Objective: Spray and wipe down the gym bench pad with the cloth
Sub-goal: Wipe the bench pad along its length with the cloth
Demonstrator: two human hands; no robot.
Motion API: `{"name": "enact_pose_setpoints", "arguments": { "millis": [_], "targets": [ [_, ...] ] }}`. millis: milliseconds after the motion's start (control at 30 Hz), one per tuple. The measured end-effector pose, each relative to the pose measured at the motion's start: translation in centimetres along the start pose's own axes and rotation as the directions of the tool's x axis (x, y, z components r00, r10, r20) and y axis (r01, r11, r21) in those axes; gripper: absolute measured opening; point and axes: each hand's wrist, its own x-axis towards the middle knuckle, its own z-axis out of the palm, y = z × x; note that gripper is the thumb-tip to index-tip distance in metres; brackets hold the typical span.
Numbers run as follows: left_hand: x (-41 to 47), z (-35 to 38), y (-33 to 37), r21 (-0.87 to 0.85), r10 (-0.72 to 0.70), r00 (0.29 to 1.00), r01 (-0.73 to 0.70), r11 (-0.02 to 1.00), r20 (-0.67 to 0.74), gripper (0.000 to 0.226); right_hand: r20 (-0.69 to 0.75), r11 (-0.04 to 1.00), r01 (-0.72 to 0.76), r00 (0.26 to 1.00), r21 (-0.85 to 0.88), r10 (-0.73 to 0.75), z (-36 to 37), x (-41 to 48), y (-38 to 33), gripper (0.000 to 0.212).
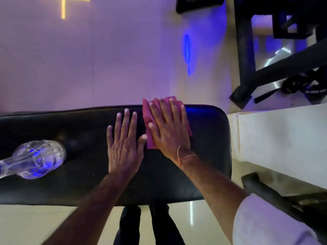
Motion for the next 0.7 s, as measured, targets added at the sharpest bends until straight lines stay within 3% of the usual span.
{"name": "enact_pose_setpoints", "arguments": {
  "millis": [133,200,267,333,433,500,600,700],
  "targets": [
    [-0.4,-0.7,-1.0,0.014,-0.037,0.999,0.037,0.999,0.007,0.078,0.077,0.984,0.176,0.982,-0.037,-0.173,0.0,-3.1,2.9,0.062],
    [-0.5,-0.8,-1.6,0.023,-0.038,0.999,0.038,0.999,-0.002,0.073,0.068,0.996,0.089,0.994,-0.030,-0.087,-0.3,-1.9,4.1,0.062],
    [-0.5,-0.5,-1.9,0.015,-0.029,1.000,0.029,0.999,-0.006,0.070,0.028,0.994,-0.111,0.993,0.021,0.111,-0.6,0.2,2.9,0.062],
    [-0.7,-0.3,-2.2,0.017,-0.032,0.999,0.032,0.999,-0.009,0.071,0.000,0.986,-0.161,0.987,0.036,0.161,-0.4,1.6,-0.6,0.064],
    [-0.9,-0.2,-2.6,0.018,-0.033,0.999,0.033,0.999,-0.005,0.071,0.018,0.997,0.071,0.997,-0.021,-0.070,0.7,0.2,-2.8,0.063],
    [-1.1,-0.4,-3.1,0.017,-0.051,0.999,0.051,0.999,-0.010,0.070,0.045,0.989,0.139,0.990,-0.052,-0.137,0.8,-1.4,-0.8,0.062],
    [-1.5,-0.8,-4.2,0.042,-0.053,0.998,0.054,0.998,-0.029,0.067,0.043,0.999,0.027,0.999,-0.039,-0.025,0.1,-2.1,2.6,0.061],
    [-1.8,-0.6,-5.5,0.061,-0.005,0.999,0.007,0.998,-0.031,0.068,-0.003,0.986,-0.166,0.986,-0.013,0.166,-0.2,1.1,1.0,0.059]
  ]
}}
